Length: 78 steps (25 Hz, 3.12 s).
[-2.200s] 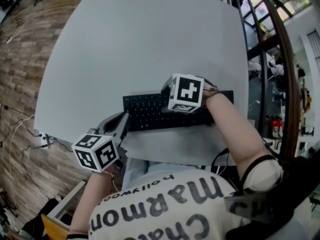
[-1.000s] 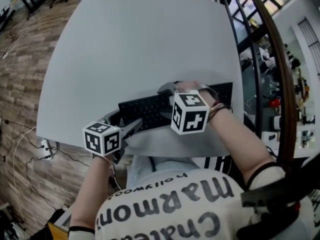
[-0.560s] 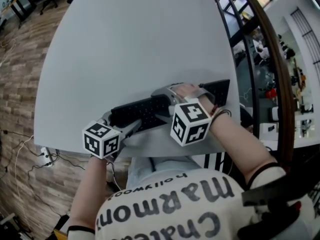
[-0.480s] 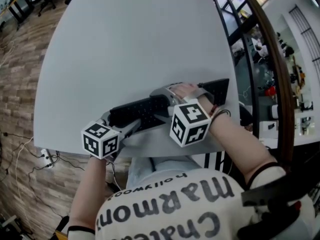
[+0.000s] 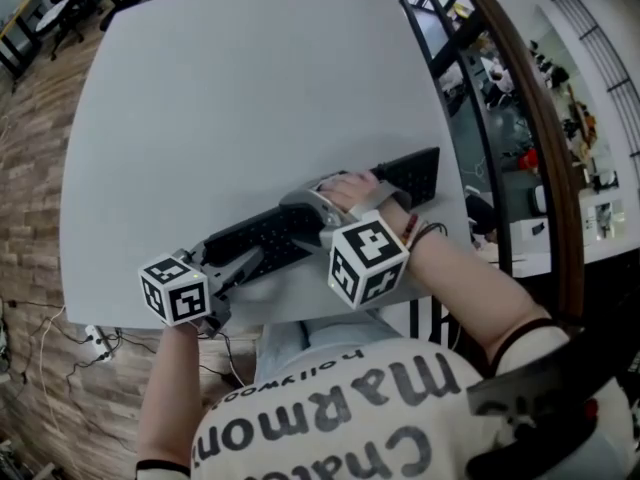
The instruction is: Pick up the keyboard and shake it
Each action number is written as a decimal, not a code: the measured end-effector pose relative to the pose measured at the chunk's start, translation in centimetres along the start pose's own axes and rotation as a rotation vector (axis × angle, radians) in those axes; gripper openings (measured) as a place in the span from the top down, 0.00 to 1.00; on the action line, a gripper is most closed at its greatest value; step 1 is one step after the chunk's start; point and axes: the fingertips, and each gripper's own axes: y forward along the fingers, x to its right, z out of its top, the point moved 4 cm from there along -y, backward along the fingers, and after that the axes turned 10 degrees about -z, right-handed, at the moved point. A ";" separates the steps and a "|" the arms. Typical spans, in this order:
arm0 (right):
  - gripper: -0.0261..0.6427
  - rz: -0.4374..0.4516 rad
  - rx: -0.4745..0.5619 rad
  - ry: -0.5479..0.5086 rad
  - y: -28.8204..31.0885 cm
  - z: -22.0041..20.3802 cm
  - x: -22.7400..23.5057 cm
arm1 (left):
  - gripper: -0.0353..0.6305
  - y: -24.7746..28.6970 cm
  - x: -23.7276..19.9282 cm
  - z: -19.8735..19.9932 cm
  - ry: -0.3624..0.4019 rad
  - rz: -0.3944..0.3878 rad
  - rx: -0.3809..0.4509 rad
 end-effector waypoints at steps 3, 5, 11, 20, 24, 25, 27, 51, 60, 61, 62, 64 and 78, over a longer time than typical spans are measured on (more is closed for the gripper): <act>0.64 0.004 -0.004 -0.010 -0.2 -0.2 0.0 | 0.80 0.7 0.5 -0.1 -0.066 -0.066 -0.015; 0.64 0.016 -0.007 -0.004 -0.2 -0.1 -0.2 | 0.81 0.7 0.6 -0.3 -0.070 -0.075 -0.018; 0.63 0.094 -0.069 0.046 0.2 0.2 -0.6 | 0.81 0.4 0.9 -1.0 -0.056 -0.070 0.018; 0.63 0.027 -0.075 0.088 -0.5 0.4 -0.6 | 0.81 0.2 1.4 -1.3 -0.013 -0.058 -0.014; 0.62 -0.087 -0.092 0.285 -1.7 -1.1 0.8 | 0.81 -0.2 1.5 -1.1 0.010 -0.036 -0.032; 0.63 -0.117 -0.109 0.335 -2.2 -1.9 1.3 | 0.81 -0.3 1.6 -0.9 0.013 -0.027 -0.036; 0.63 -0.175 -0.143 0.440 -3.4 -4.0 2.1 | 0.81 -0.5 1.7 -0.6 0.015 -0.014 -0.037; 0.88 -0.500 -0.234 1.074 -15.9 -22.2 3.9 | 0.81 -0.8 3.0 0.8 0.111 0.018 -0.156; 0.58 -0.226 -0.154 1.112 -15.1 -26.2 4.3 | 0.79 -0.9 3.4 1.4 0.118 0.045 -0.193; 0.58 -0.210 -0.154 1.100 -14.7 -26.4 4.6 | 0.79 -0.9 3.3 1.6 0.118 0.049 -0.197; 0.58 -0.189 -0.152 1.096 -14.3 -26.5 4.9 | 0.79 -0.9 3.2 1.8 0.117 0.053 -0.201; 0.58 -0.126 -0.143 1.098 -13.5 -26.5 5.0 | 0.79 -1.0 3.0 2.1 0.115 0.059 -0.206; 0.62 -0.127 -0.237 1.185 -12.5 -25.5 5.3 | 0.76 -1.3 2.4 2.0 0.117 0.122 -0.221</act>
